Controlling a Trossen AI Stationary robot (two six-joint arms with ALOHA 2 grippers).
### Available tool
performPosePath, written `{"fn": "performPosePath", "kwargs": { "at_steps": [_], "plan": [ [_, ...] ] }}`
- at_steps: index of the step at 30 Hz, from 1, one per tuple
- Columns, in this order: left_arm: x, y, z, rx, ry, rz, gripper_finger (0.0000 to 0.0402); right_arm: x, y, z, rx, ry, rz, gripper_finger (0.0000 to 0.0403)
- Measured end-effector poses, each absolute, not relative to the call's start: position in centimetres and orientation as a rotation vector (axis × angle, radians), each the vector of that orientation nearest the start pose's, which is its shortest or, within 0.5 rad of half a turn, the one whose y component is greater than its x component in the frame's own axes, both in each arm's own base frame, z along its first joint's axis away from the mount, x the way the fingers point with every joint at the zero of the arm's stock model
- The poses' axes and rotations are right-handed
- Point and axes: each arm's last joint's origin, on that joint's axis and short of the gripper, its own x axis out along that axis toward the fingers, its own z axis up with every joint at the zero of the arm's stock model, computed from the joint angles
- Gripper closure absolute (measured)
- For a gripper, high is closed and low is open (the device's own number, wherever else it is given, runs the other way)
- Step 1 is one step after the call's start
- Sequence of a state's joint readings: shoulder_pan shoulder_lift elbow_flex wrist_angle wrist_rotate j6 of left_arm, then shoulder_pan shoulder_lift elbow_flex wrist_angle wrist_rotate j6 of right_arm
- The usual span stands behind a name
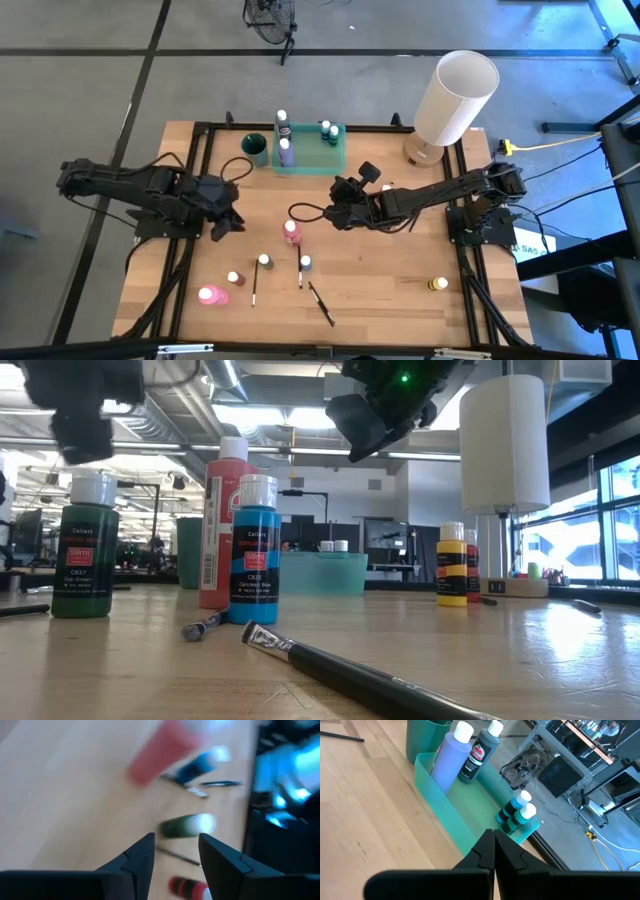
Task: Pick & Place Paint Supplies
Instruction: Put the top big pink paint bottle into the green bin
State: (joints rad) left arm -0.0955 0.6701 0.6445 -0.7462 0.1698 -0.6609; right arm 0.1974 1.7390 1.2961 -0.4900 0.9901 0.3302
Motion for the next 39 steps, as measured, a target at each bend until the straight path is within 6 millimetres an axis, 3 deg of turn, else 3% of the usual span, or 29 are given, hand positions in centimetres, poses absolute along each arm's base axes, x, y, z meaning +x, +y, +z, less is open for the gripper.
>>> {"fn": "performPosePath", "kwargs": {
  "at_steps": [5,12,24,35,39],
  "plan": [
    [13.6,-2.5,26.5,-0.430,0.680,-0.149,0.0254,35.9,4.7,24.6,-0.235,0.653,-0.845,0.0402],
    [15.3,-2.7,26.9,-0.007,0.540,-0.107,0.0254,35.9,4.7,24.6,-0.232,0.649,-0.845,0.0402],
    [18.3,-3.1,26.2,0.162,0.505,-0.098,0.0254,35.9,4.7,24.6,-0.234,0.651,-0.845,0.0402],
    [18.8,-3.2,26.0,0.188,0.495,-0.097,0.0251,35.9,4.8,24.5,-0.224,0.662,-0.824,0.0402],
    [18.8,-2.9,26.0,0.208,0.500,-0.023,0.0240,35.9,4.8,24.5,-0.224,0.662,-0.824,0.0402]
  ]
}}
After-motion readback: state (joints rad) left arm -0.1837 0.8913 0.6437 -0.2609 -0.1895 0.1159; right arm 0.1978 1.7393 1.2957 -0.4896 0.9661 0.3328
